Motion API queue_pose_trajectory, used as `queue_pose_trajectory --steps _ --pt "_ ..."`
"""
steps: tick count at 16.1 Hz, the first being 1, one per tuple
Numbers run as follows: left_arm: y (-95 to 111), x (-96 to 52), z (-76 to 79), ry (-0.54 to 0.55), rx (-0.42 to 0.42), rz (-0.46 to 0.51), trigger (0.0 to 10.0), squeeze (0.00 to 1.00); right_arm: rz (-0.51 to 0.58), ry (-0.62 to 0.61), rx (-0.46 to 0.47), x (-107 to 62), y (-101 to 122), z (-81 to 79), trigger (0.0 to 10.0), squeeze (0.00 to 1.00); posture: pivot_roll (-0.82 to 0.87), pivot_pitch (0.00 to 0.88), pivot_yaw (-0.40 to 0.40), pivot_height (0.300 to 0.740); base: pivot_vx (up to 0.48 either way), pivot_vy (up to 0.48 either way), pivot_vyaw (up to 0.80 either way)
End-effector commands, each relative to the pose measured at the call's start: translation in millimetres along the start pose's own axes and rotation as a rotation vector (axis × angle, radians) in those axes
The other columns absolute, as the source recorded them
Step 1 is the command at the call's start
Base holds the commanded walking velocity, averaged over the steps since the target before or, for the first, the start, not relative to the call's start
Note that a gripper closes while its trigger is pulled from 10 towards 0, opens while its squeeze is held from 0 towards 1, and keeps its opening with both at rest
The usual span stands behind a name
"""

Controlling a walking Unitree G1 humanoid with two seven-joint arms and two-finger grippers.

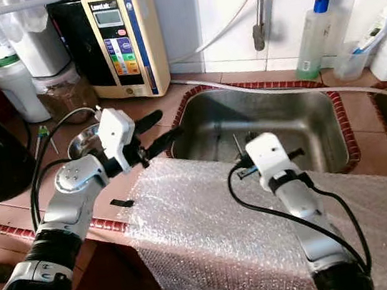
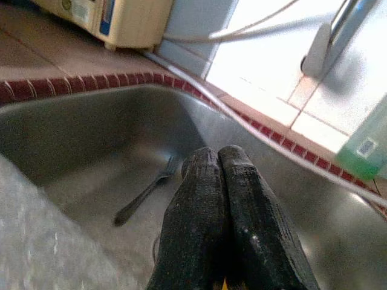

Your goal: Kitchen organization

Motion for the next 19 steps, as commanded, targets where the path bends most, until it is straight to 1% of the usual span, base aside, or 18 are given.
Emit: queue_pose_trajectory --steps 1,2,3,4,5,6,8,9,10,12,13,15,16,18,19 --pt "-1.5 -2.3 -8.6 0.041 0.02 -0.031 10.0 1.0 -0.003 -0.009 0.002 -5.2 -0.4 0.2 0.0 0.0 0.03 0.0 0.114 0.74 0.0 0.0 0.0" --pt "-4.3 -4.9 -15.6 0.109 0.001 -0.032 10.0 1.0 0.0 -0.007 0.01 -10.7 0.2 -1.4 0.0 0.0 0.03 0.0 0.116 0.74 0.0 0.0 0.0" --pt "-7.1 -7.4 -22.2 0.176 -0.02 -0.034 10.0 1.0 0.005 -0.005 0.02 -15.9 1.8 -3.1 0.0 0.72 0.03 0.0 0.117 0.74 0.0 0.0 0.0" --pt "-10.3 -10.7 -29.3 0.254 -0.042 -0.038 10.0 1.0 0.013 0.012 0.04 -22.4 4.3 -7.6 3.4 1.0 0.03 0.0 0.118 0.74 0.0 0.0 0.0" --pt "-14.2 -15.3 -37.7 0.346 -0.082 -0.044 10.0 1.0 0.032 0.04 0.054 -30.2 9.4 -14.7 10.0 1.0 0.02 0.0 0.12 0.74 0.0 0.0 0.0" --pt "-14.8 -16.3 -39.3 0.361 -0.091 -0.043 10.0 1.0 0.037 0.045 0.056 -31.9 10.9 -16.2 10.0 1.0 0.02 0.0 0.12 0.74 0.0 0.0 0.0" --pt "-25.6 -29.9 -57.0 0.554 -0.185 -0.077 10.0 1.0 0.075 0.117 0.091 -49.5 23.8 -35.1 10.0 1.0 0.01 0.0 0.123 0.74 0.0 0.0 0.0" --pt "-30.6 -38.6 -64.0 0.639 -0.233 -0.078 10.0 1.0 0.091 0.149 0.111 -56.2 30.8 -44.0 10.0 1.0 0.01 0.0 0.124 0.74 0.0 0.0 0.0" --pt "-32.3 -41.2 -65.6 0.659 -0.23 -0.088 10.0 1.0 0.093 0.153 0.111 -57.5 32.6 -45.5 10.0 1.0 0.01 0.0 0.125 0.74 0.0 0.0 0.0" --pt "-39.0 -50.8 -70.3 0.733 -0.252 -0.104 10.0 1.0 0.118 0.17 0.154 -60.6 43.9 -51.2 10.0 1.0 0.01 0.0 0.127 0.74 0.0 0.0 0.0" --pt "-47.3 -59.8 -73.0 0.806 -0.279 -0.132 10.0 1.0 0.131 0.187 0.184 -62.7 53.3 -56.4 10.0 1.0 0.01 0.0 0.127 0.74 0.0 0.0 0.0" --pt "-54.0 -71.0 -77.2 0.899 -0.307 -0.148 10.0 1.0 0.138 0.212 0.183 -65.5 58.7 -60.6 10.0 1.0 0.01 0.0 0.122 0.74 0.0 0.0 0.0" --pt "-59.4 -76.2 -77.7 0.936 -0.355 -0.159 10.0 1.0 0.141 0.215 0.192 -65.8 60.9 -61.1 10.0 1.0 0.01 0.0 0.12 0.74 0.0 0.0 0.0" --pt "-65.1 -80.6 -77.0 0.973 -0.412 -0.159 10.0 1.0 0.153 0.239 0.215 -66.3 66.4 -64.4 10.0 1.0 0.01 0.0 0.12 0.74 0.0 0.0 0.0" --pt "-67.1 -81.7 -76.5 0.985 -0.428 -0.161 10.0 1.0 0.158 0.258 0.228 -66.7 69.8 -67.1 10.0 1.0 0.01 0.0 0.12 0.74 0.0 0.0 0.0"
Point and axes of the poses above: a point about 5 cm out from each wrist's last joint towards the gripper, its own x axis pointing out of the wrist towards the gripper, its own y axis along the axis of the wrist's last joint, z = x × y, the point moved 1 cm from there along x, pointing out of the wrist towards the gripper, and after that the axes turned 4 degrees about -x, right-handed, at the moved point
